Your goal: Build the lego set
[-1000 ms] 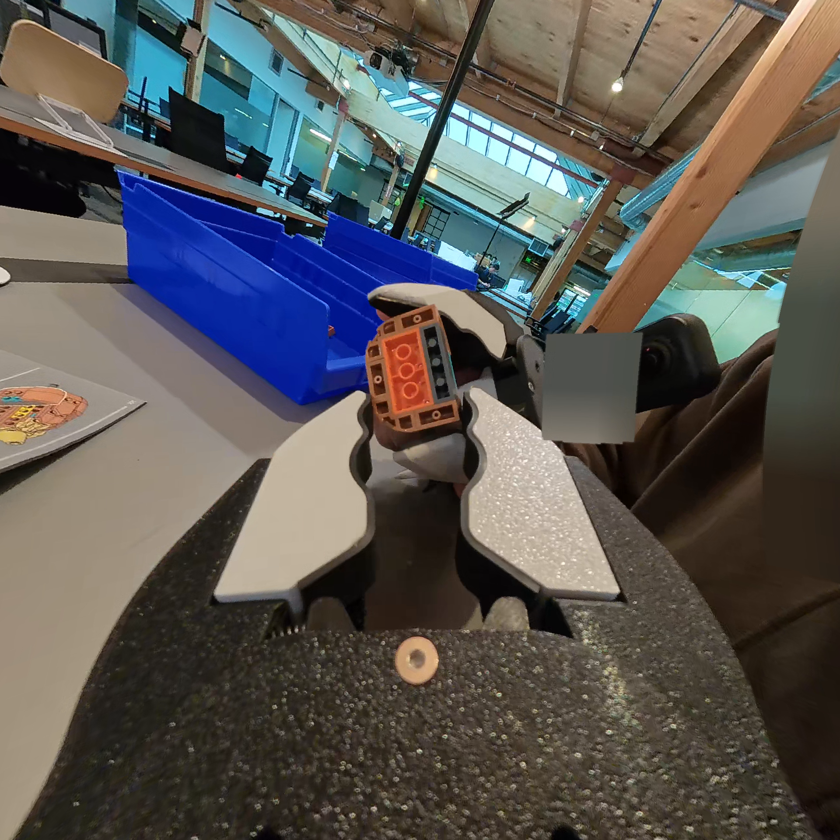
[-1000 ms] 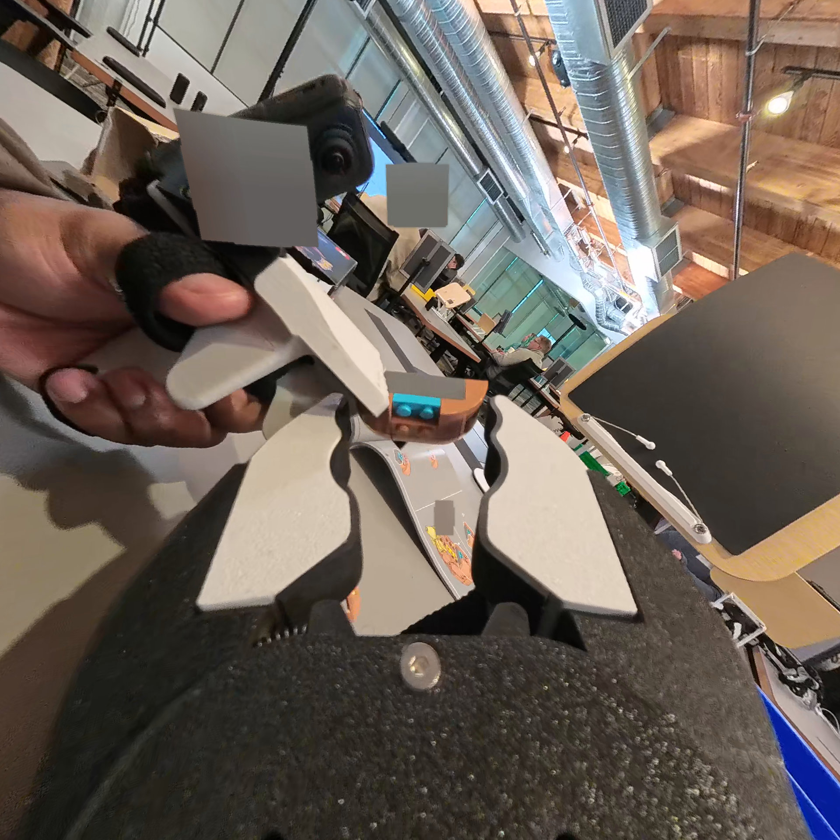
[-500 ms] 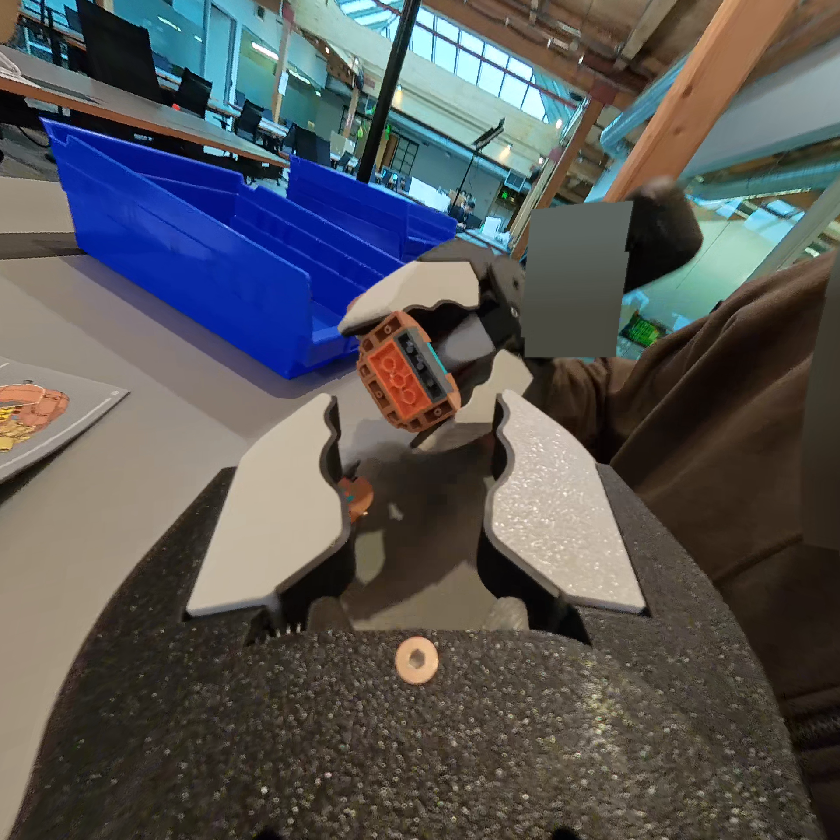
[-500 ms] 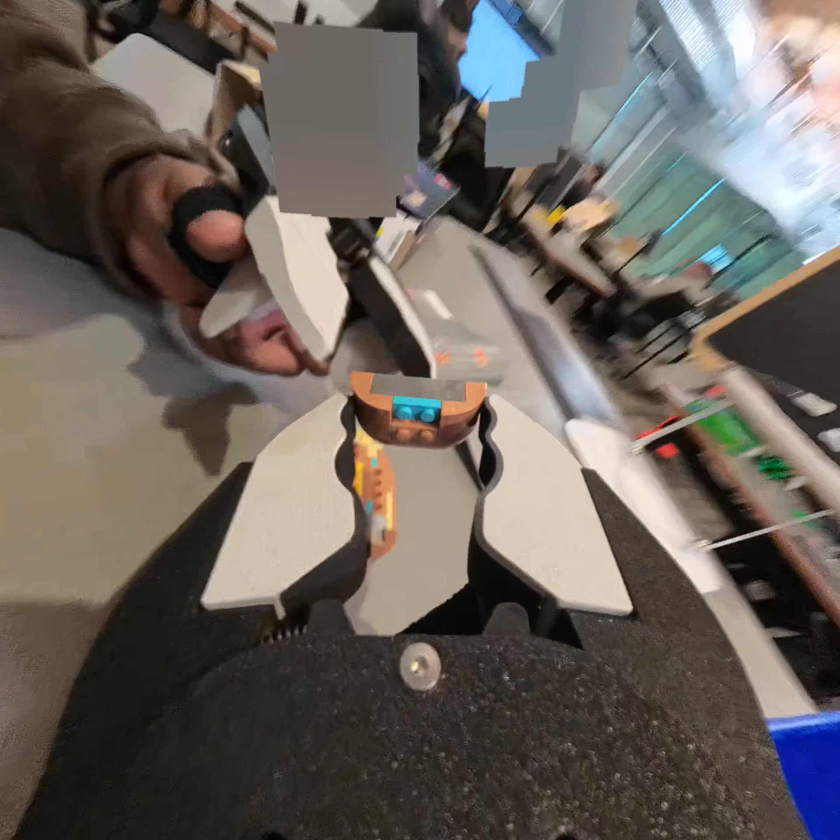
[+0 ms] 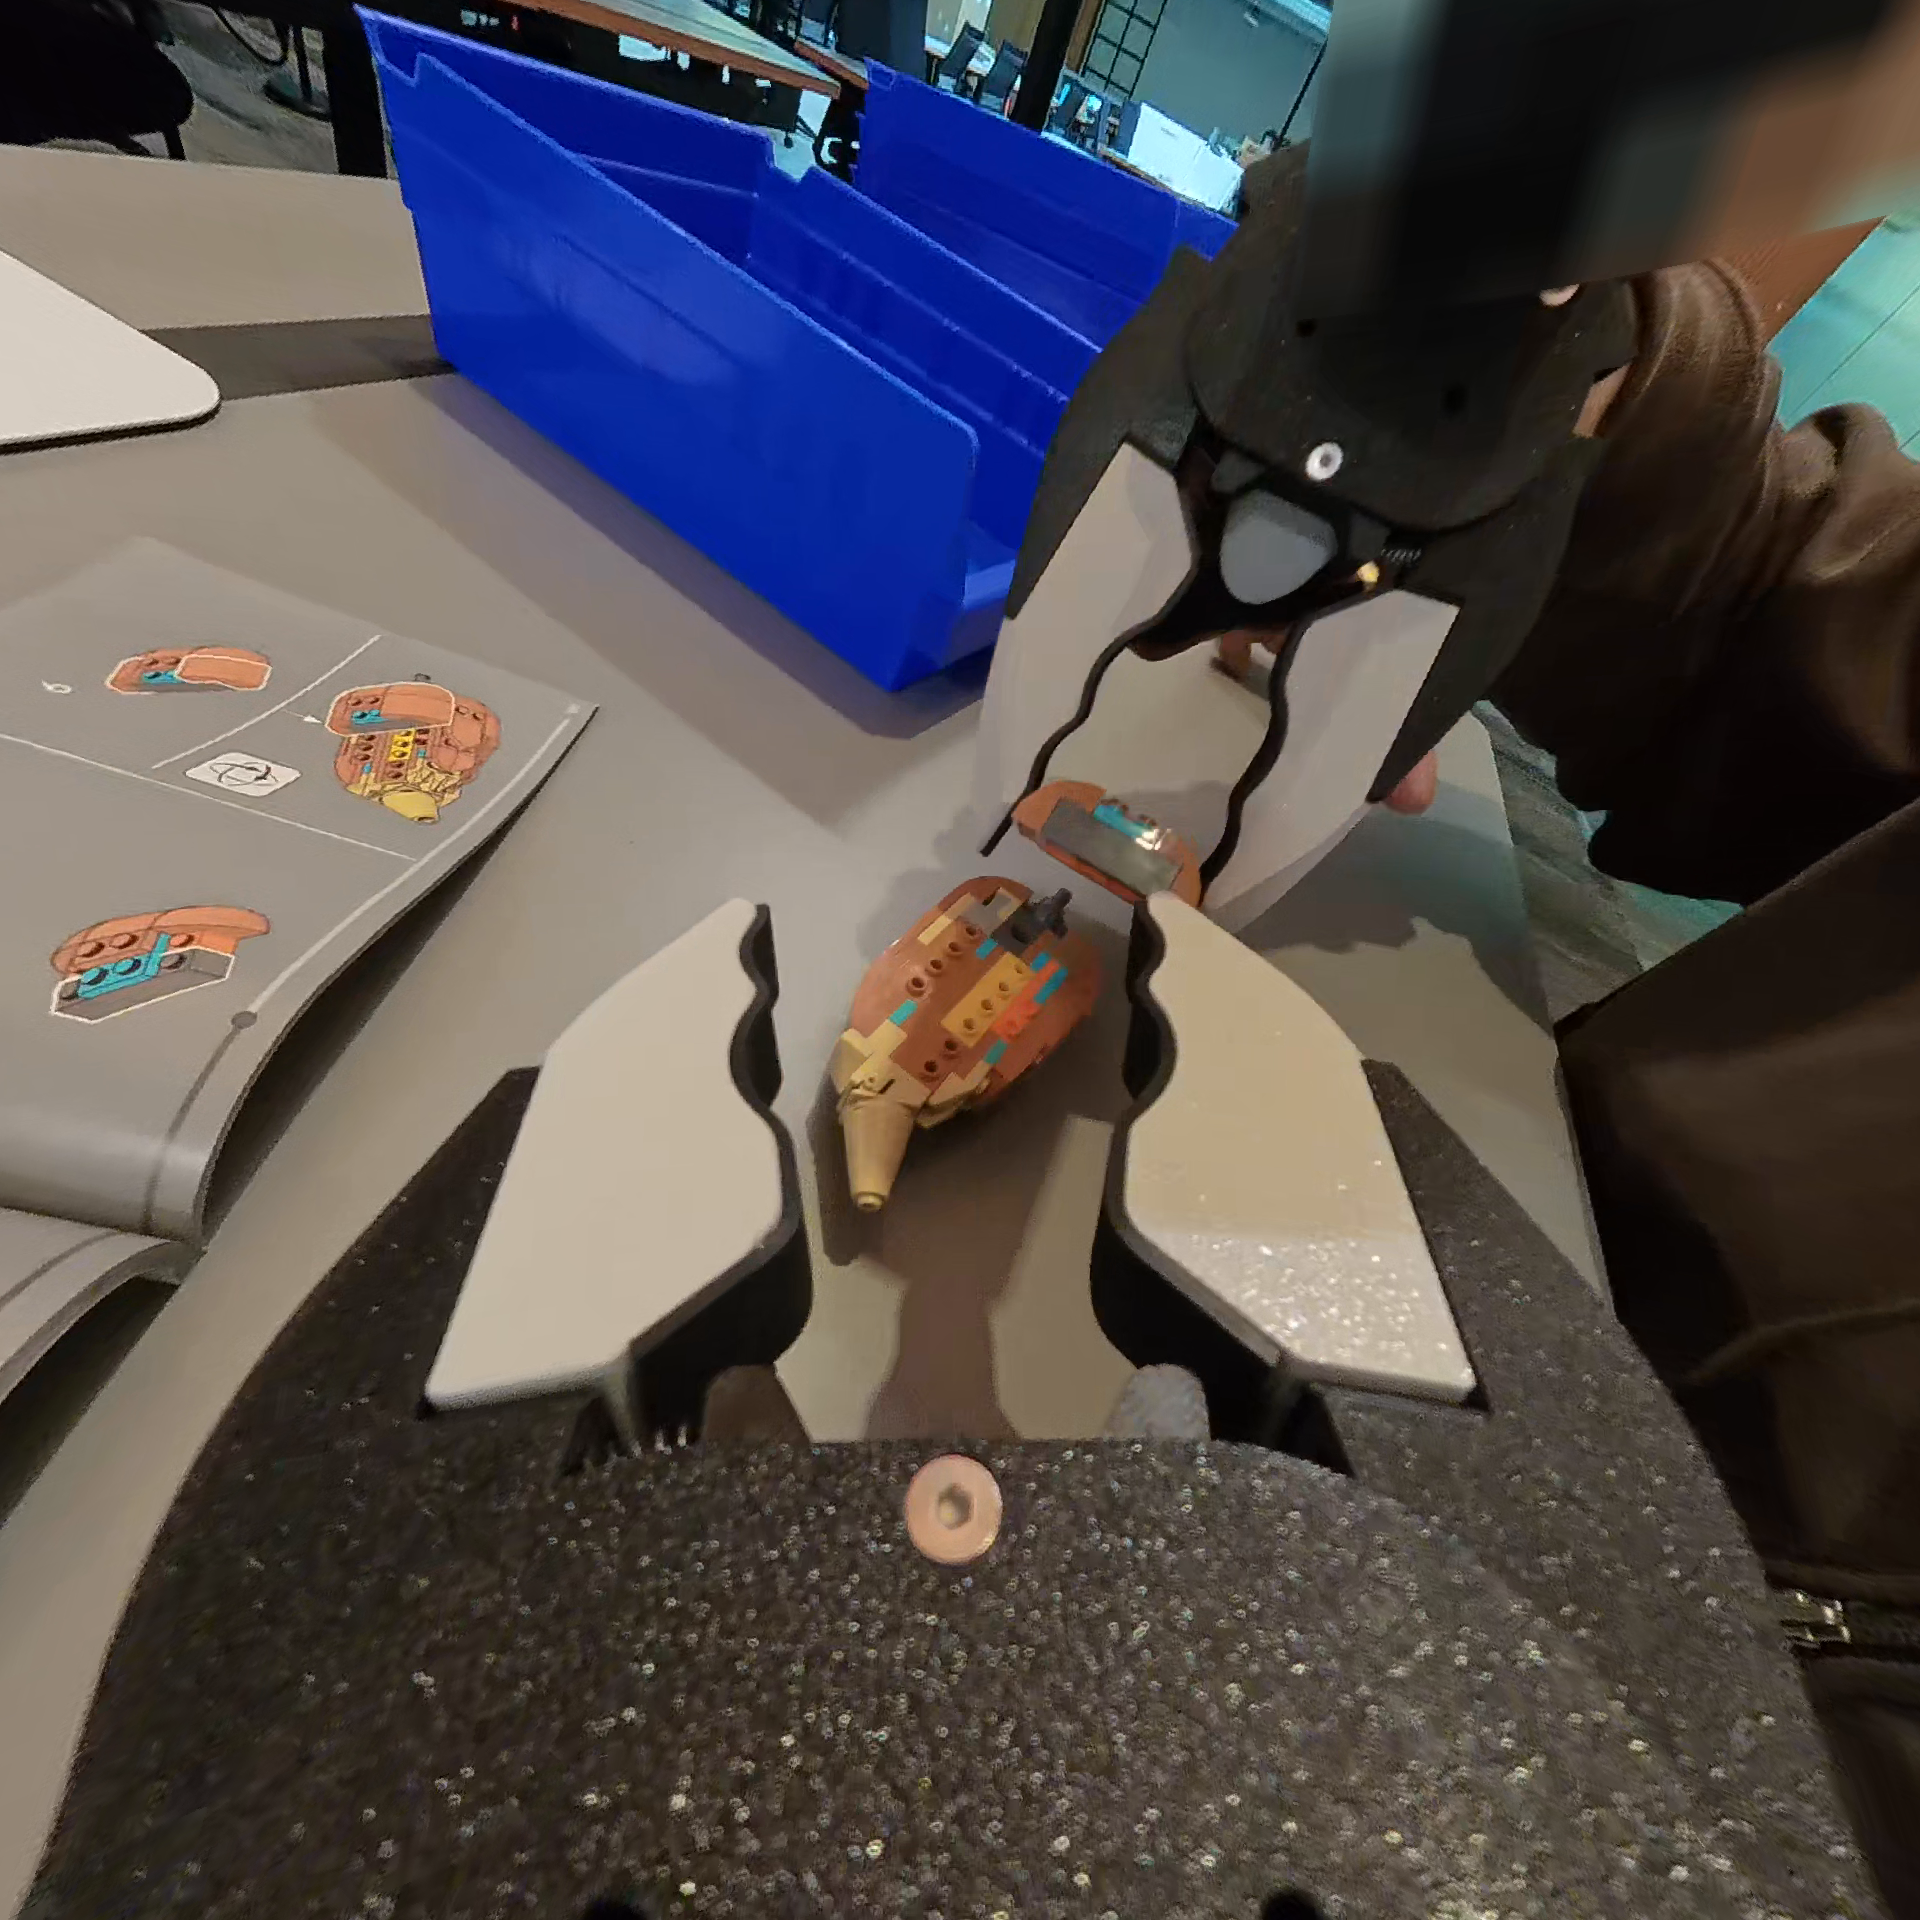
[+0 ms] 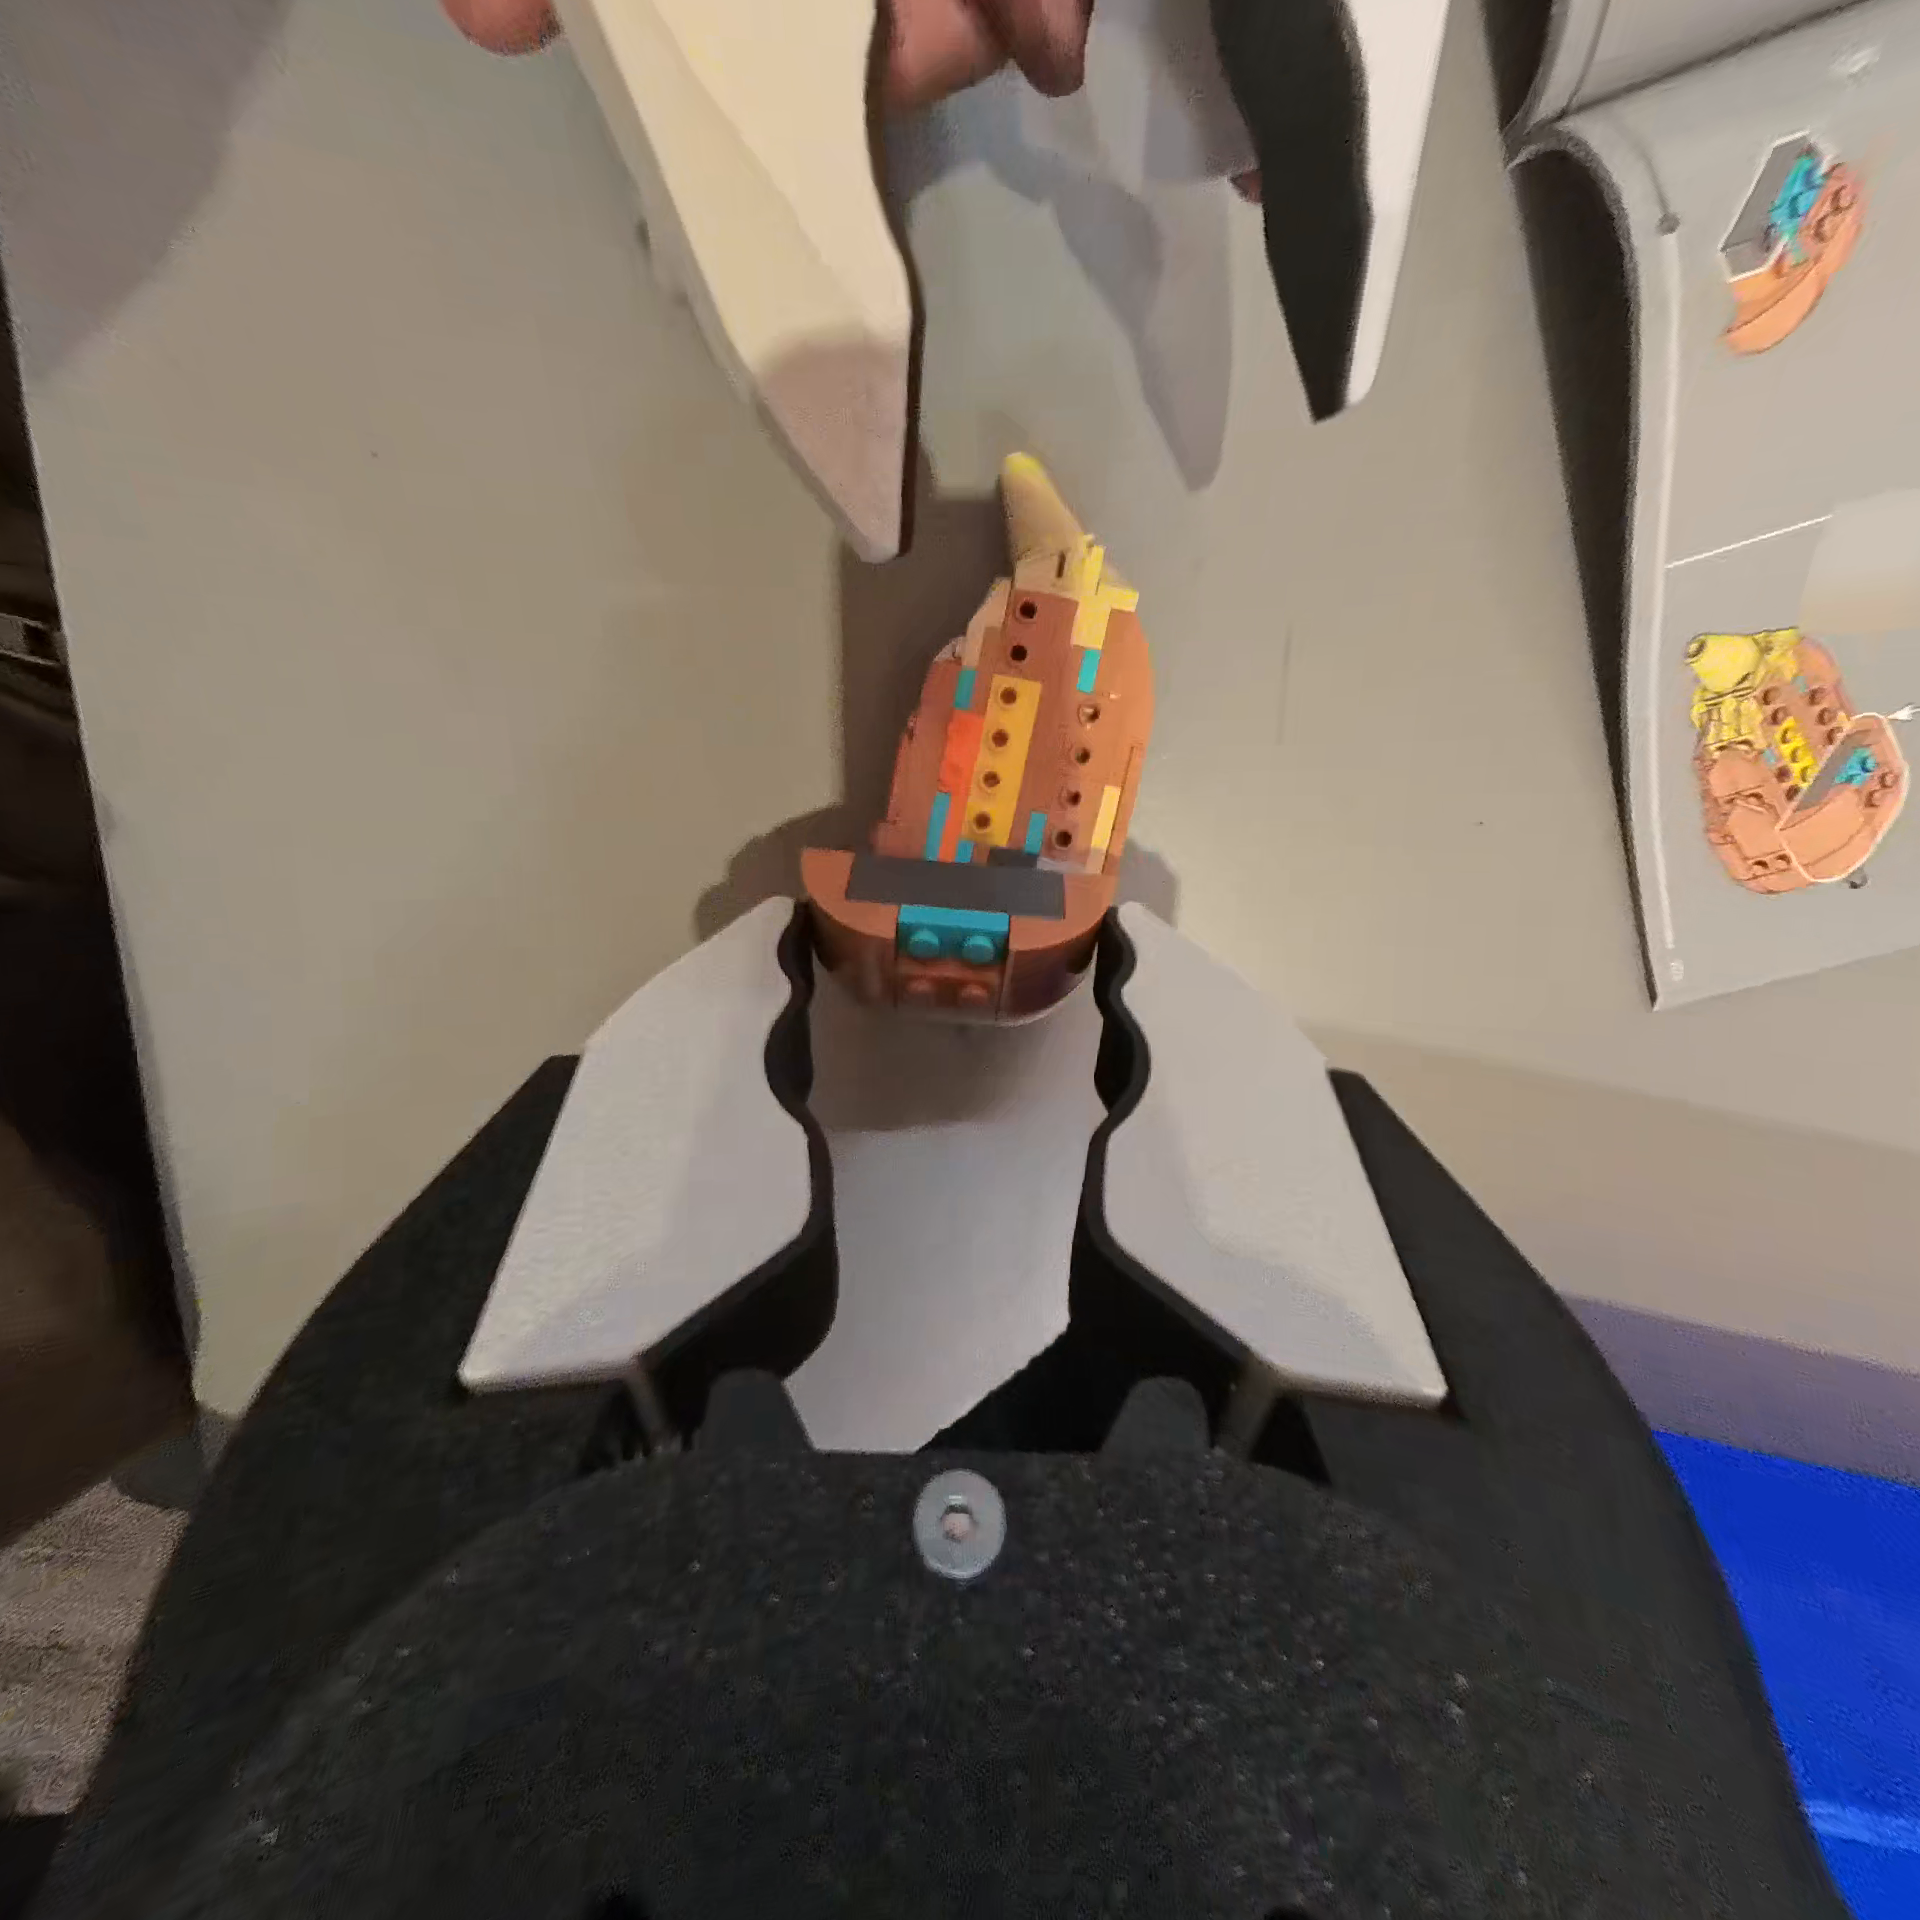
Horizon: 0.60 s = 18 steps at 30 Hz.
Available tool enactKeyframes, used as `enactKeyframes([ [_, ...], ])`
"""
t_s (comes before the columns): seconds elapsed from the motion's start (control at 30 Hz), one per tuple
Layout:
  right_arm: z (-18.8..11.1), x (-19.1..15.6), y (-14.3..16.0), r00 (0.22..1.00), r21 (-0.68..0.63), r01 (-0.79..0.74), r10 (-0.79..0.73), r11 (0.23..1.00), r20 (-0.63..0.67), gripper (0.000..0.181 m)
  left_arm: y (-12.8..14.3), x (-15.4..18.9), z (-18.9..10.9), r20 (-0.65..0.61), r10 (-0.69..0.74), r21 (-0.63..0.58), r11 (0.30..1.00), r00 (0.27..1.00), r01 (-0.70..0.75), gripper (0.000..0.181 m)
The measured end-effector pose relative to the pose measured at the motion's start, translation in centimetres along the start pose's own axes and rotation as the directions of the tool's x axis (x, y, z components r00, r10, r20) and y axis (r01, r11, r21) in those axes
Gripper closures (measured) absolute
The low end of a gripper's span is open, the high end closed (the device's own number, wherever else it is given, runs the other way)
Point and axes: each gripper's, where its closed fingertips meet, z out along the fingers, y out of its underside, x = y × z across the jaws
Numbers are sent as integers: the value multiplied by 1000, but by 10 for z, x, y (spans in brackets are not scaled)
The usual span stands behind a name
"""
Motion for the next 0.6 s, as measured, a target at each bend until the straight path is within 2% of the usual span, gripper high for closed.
enactKeyframes([
  [0.4, 8, 3, -1, 995, 16, -101, 101, 995, -5, 129, 4, -2, -6, -32, 29, -18, 999, 999, -29, 123],
  [0.6, 11, 8, 5, 990, 21, -135, 136, 991, -23, 128, 13, 1, -4, -46, 106, -63, 992, 993, -109, 122],
])
